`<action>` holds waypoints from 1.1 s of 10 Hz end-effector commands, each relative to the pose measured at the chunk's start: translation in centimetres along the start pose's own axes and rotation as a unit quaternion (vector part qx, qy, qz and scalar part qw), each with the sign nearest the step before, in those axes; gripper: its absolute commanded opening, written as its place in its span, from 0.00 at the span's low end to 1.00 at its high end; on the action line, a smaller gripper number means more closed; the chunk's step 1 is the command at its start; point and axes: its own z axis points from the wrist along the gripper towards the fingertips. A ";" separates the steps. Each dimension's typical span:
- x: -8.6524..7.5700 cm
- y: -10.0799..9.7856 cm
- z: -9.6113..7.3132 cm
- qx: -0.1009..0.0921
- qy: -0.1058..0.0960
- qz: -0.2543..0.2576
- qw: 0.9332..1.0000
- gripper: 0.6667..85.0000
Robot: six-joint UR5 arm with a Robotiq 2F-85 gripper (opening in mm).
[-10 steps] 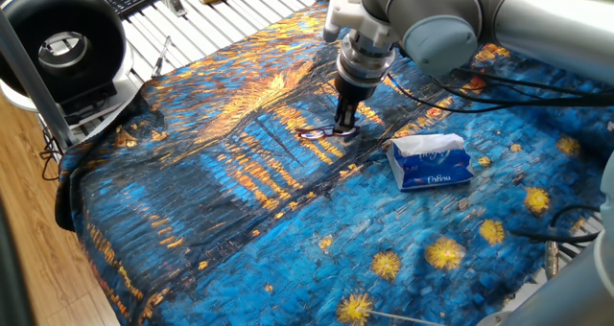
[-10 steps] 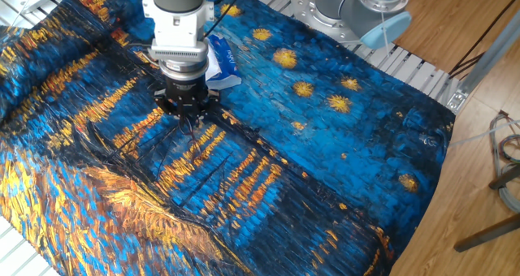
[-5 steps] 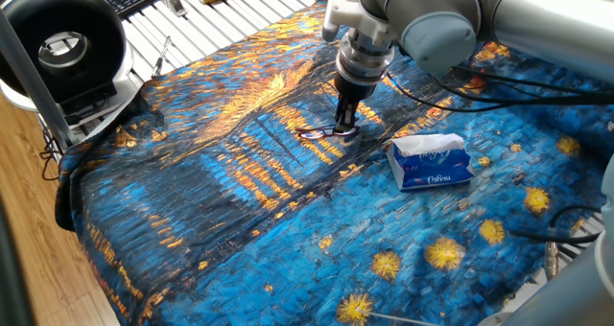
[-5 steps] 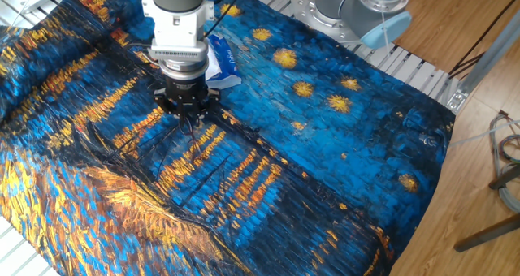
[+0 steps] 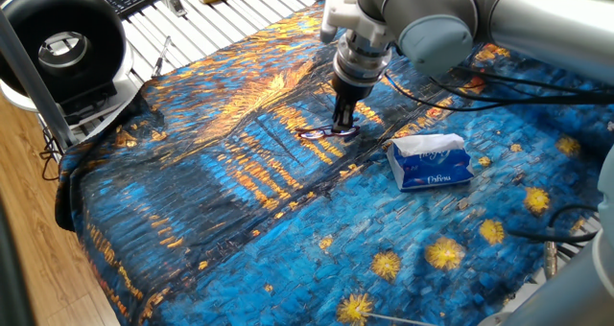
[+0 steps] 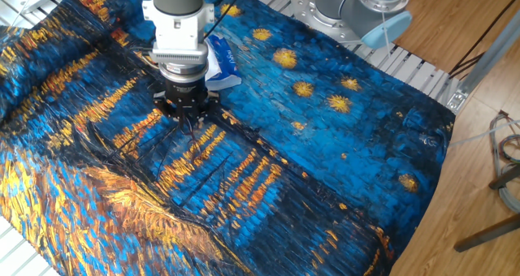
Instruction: Unfold the leg of the glasses (with one hand)
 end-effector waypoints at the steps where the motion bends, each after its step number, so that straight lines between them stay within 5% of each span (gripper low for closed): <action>1: -0.2 -0.1 0.1 0.000 -0.005 0.004 1.000 0.38; 11: -0.8 0.5 0.1 -0.010 -0.016 0.019 1.000 0.26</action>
